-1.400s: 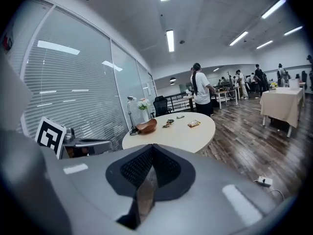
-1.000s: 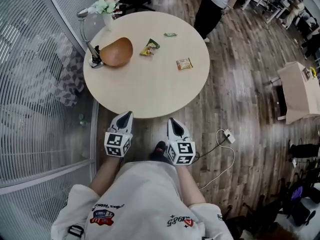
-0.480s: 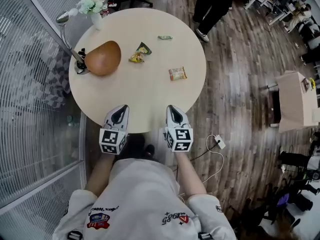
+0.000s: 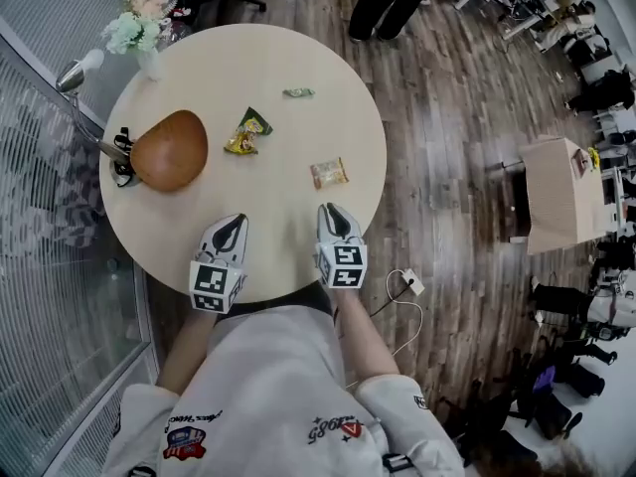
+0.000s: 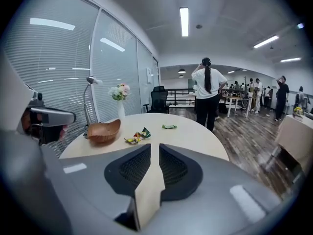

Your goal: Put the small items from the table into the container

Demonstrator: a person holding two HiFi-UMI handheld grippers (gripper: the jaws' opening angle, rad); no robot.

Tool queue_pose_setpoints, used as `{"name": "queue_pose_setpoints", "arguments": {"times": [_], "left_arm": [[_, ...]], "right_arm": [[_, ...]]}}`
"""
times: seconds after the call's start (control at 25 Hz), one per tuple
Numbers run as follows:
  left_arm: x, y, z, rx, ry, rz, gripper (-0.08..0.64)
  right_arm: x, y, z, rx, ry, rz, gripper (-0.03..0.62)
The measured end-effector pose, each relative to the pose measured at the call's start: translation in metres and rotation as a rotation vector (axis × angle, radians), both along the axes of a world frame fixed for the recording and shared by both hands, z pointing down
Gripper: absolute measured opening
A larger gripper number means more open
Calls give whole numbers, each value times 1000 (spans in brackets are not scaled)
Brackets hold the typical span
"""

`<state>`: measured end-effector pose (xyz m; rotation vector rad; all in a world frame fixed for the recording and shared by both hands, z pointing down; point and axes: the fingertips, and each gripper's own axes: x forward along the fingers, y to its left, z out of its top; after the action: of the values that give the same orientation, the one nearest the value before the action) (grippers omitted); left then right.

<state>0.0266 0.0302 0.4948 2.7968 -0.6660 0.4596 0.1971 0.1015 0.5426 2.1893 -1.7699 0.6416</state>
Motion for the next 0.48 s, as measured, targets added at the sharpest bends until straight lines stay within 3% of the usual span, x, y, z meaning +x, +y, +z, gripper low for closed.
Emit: {"name": "queue_pose_setpoints", "arguments": {"times": [0.12, 0.28, 0.48], "left_arm": [[5, -15, 8, -19, -13, -11, 8], [12, -34, 23, -46, -38, -54, 8], [18, -47, 42, -89, -75, -103, 8]], "right_arm": [[20, -17, 23, -46, -16, 12, 60], [51, -39, 64, -116, -20, 6, 208], [87, -63, 112, -216, 11, 2, 298]]}}
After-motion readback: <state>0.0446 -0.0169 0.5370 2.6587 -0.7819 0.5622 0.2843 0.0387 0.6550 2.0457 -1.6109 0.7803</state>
